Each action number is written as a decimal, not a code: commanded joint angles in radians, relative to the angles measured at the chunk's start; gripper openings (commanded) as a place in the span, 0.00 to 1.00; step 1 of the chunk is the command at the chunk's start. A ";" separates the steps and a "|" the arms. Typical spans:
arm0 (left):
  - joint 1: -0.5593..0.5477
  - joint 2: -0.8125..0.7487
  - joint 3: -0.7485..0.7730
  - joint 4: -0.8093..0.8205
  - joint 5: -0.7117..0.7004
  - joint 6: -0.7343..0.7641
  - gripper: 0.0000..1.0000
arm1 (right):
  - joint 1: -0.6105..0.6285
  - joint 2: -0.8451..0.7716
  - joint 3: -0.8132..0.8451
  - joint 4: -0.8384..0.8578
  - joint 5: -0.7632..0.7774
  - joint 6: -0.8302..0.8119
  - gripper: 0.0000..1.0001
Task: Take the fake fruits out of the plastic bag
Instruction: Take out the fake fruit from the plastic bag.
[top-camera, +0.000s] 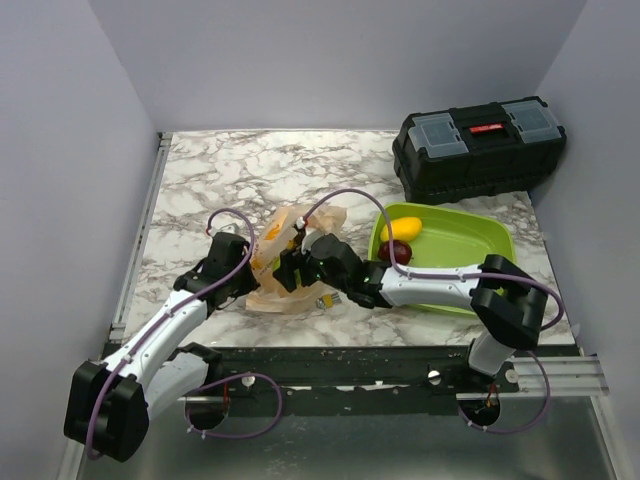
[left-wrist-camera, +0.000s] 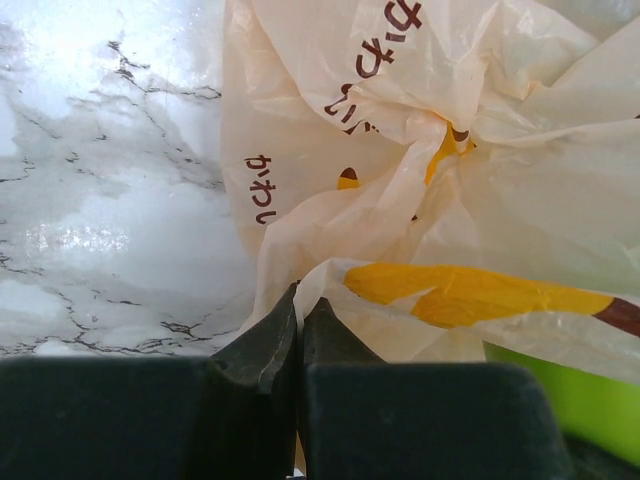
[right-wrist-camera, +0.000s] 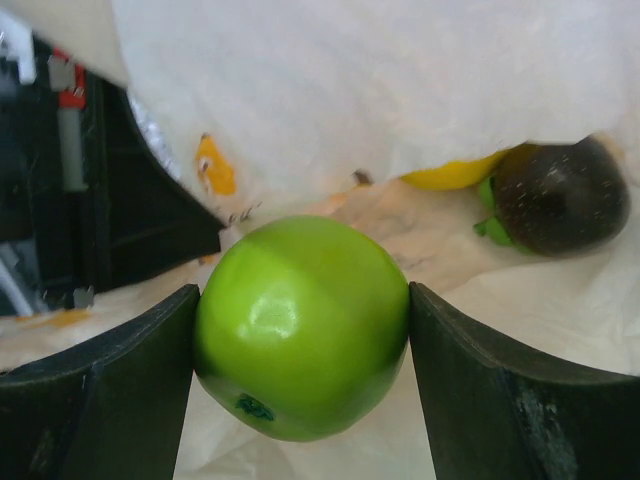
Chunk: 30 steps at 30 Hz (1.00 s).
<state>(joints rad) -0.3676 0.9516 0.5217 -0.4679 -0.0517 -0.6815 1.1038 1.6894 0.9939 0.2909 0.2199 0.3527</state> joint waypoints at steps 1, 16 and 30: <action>0.006 -0.011 0.033 -0.023 -0.005 0.014 0.01 | -0.002 -0.067 -0.043 -0.041 -0.133 0.037 0.16; 0.006 0.001 0.049 -0.025 0.000 0.010 0.01 | -0.007 -0.195 -0.001 0.057 -0.350 0.196 0.13; 0.006 -0.040 0.108 -0.051 -0.072 0.052 0.01 | -0.047 -0.147 0.020 0.184 -0.805 0.345 0.09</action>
<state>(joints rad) -0.3676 0.9283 0.5941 -0.5156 -0.0727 -0.6594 1.0637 1.5593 1.0119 0.4030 -0.4099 0.6548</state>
